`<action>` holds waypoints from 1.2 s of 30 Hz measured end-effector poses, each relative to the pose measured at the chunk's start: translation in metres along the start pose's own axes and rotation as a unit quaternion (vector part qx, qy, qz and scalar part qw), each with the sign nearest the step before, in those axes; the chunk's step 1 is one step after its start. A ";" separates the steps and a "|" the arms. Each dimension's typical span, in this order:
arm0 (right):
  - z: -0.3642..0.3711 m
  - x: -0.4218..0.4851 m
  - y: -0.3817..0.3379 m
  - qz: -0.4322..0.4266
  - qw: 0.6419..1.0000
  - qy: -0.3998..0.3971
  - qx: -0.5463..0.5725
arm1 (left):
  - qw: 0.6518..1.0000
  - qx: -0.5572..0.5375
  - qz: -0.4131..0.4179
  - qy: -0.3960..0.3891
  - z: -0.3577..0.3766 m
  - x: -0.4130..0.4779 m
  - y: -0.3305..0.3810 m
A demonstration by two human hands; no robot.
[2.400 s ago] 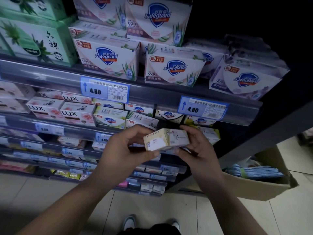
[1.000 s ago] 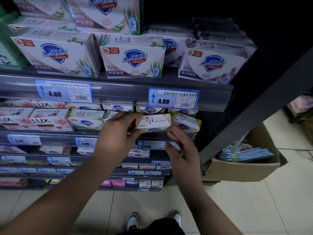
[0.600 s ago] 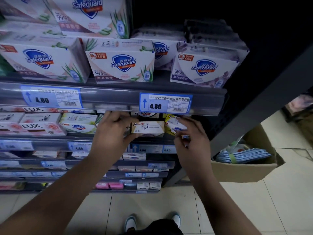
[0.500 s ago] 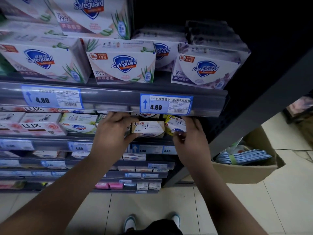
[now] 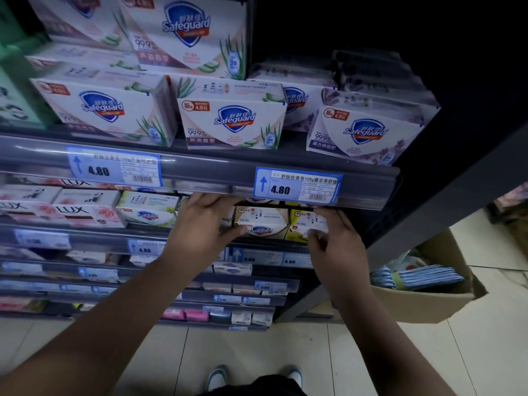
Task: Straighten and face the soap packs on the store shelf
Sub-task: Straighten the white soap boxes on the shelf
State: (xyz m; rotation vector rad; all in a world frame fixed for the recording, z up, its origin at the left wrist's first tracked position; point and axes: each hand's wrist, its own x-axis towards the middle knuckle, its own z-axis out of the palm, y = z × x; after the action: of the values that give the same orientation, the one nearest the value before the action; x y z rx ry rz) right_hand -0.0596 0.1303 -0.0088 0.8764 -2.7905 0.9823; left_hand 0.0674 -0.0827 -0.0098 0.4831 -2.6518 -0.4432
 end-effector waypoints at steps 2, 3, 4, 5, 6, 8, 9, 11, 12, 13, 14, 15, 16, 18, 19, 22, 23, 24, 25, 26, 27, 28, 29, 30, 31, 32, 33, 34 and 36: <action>-0.001 -0.005 -0.008 -0.009 0.999 0.026 0.030 | 1.000 -0.010 -0.025 0.015 -0.010 -0.004 -0.012; 0.001 -0.008 -0.015 -0.014 0.998 0.029 0.045 | 0.999 -0.003 -0.038 0.018 -0.016 -0.006 -0.022; 0.004 -0.011 -0.023 -0.023 0.998 0.025 0.060 | 0.999 0.010 -0.044 0.015 -0.023 -0.008 -0.032; 0.008 -0.014 -0.032 -0.038 0.997 0.012 0.073 | 0.999 0.027 -0.039 0.007 -0.030 -0.011 -0.042; 0.015 -0.017 -0.043 -0.057 0.995 -0.011 0.081 | 0.999 0.043 -0.028 -0.005 -0.035 -0.013 -0.051; 0.032 -0.018 -0.066 -0.097 0.990 -0.074 0.077 | 0.997 0.066 -0.003 -0.029 -0.041 -0.015 -0.064; 0.042 -0.016 -0.077 -0.113 0.986 -0.103 0.060 | 0.997 0.070 0.004 -0.035 -0.041 -0.013 -0.067; 0.058 -0.008 -0.095 -0.123 0.983 -0.137 0.000 | 0.996 0.072 0.012 -0.043 -0.039 -0.010 -0.070; 0.064 -0.004 -0.101 -0.120 0.982 -0.143 -0.031 | 0.996 0.070 0.015 -0.045 -0.038 -0.009 -0.070; 0.069 0.000 -0.106 -0.116 0.982 -0.140 -0.057 | 0.997 0.066 0.017 -0.046 -0.036 -0.007 -0.071; 0.073 0.004 -0.108 -0.112 0.982 -0.132 -0.077 | 0.997 0.058 0.019 -0.043 -0.035 -0.006 -0.071; 0.075 0.007 -0.109 -0.108 0.982 -0.123 -0.090 | 0.998 0.048 0.019 -0.037 -0.035 -0.005 -0.071; 0.076 0.009 -0.110 -0.105 0.983 -0.115 -0.093 | 0.998 0.040 0.021 -0.032 -0.036 -0.004 -0.072; 0.074 0.011 -0.111 -0.105 0.985 -0.106 -0.084 | 0.998 0.030 0.033 -0.032 -0.039 -0.003 -0.071; 0.071 0.010 -0.111 -0.111 0.986 -0.099 -0.072 | 0.998 0.023 0.040 -0.030 -0.040 -0.004 -0.071; 0.058 0.007 -0.108 -0.125 0.990 -0.070 -0.009 | 0.999 -0.040 0.032 0.003 -0.050 -0.012 -0.070; 0.053 0.005 -0.105 -0.120 0.990 -0.067 0.027 | 0.997 -0.067 0.032 0.017 -0.054 -0.016 -0.070; 0.048 0.003 -0.103 -0.108 0.989 -0.071 0.077 | 0.994 -0.100 0.032 0.026 -0.058 -0.021 -0.069; 0.043 0.000 -0.101 -0.091 0.983 -0.080 0.139 | 0.988 -0.148 0.022 0.029 -0.061 -0.027 -0.068; 0.038 -0.004 -0.100 -0.070 0.971 -0.092 0.209 | 0.977 -0.210 -0.003 0.024 -0.065 -0.033 -0.066; 0.034 -0.009 -0.100 -0.051 0.955 -0.104 0.273 | 0.962 -0.271 -0.040 0.012 -0.068 -0.040 -0.064; 0.031 -0.013 -0.101 -0.036 0.939 -0.112 0.323 | 0.945 -0.316 -0.077 -0.001 -0.070 -0.047 -0.061; 0.030 -0.018 -0.101 -0.024 0.924 -0.113 0.364 | 0.932 -0.346 -0.105 -0.012 -0.069 -0.053 -0.060; 0.030 -0.022 -0.102 -0.011 0.912 -0.110 0.396 | 0.918 -0.373 -0.129 -0.021 -0.068 -0.059 -0.059; 0.031 -0.026 -0.102 0.003 0.902 -0.108 0.417 | 0.897 -0.414 -0.153 -0.024 -0.065 -0.064 -0.058; 0.032 -0.029 -0.102 0.018 0.896 -0.113 0.428 | 0.868 -0.462 -0.180 -0.017 -0.065 -0.067 -0.055; 0.033 -0.033 -0.102 0.034 0.890 -0.130 0.435 | 0.838 -0.503 -0.212 0.002 -0.064 -0.070 -0.053; 0.035 -0.037 -0.102 0.055 0.882 -0.153 0.441 | 0.814 -0.526 -0.247 0.024 -0.063 -0.073 -0.050; 0.039 -0.045 -0.103 0.108 0.867 -0.177 0.453 | 0.797 -0.524 -0.296 0.048 -0.063 -0.076 -0.048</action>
State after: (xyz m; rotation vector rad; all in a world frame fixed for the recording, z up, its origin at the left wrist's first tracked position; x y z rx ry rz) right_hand 0.0381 0.0642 0.0076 0.8554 -2.6517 2.5075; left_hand 0.1731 -0.1097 0.0014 0.8719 -1.6677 -1.8408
